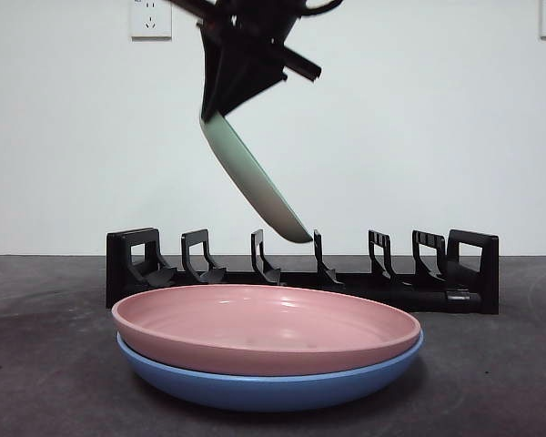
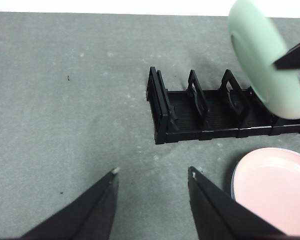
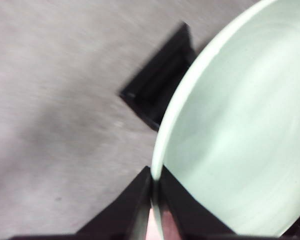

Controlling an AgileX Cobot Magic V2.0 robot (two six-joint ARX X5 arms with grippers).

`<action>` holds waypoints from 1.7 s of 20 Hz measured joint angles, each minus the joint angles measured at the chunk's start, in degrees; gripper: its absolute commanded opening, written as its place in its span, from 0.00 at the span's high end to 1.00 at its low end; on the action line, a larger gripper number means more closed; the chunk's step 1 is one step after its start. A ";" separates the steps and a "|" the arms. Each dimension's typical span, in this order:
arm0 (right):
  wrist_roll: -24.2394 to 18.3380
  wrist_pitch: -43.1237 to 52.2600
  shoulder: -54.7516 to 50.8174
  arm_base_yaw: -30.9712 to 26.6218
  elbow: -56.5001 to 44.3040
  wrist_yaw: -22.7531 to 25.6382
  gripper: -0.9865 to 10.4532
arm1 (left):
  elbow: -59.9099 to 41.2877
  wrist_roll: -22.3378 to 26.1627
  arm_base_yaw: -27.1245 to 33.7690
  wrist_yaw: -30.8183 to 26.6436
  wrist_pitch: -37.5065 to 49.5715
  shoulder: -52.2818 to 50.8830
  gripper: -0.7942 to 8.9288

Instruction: Place the plate

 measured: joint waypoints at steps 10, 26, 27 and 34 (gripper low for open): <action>-4.11 -2.21 -8.52 4.00 0.00 5.33 0.90 | 0.00 0.00 0.00 0.00 0.00 0.00 0.69; -6.51 10.34 -34.18 24.79 -34.82 24.15 0.90 | 0.00 -1.14 0.00 0.00 0.00 0.00 0.69; -6.64 10.86 -34.71 26.43 -36.59 25.35 0.90 | 0.00 -1.18 0.00 0.00 0.00 0.00 0.69; -6.71 11.13 -34.75 34.86 -47.06 28.87 0.90 | 0.00 -1.27 0.00 0.00 -0.02 0.00 0.69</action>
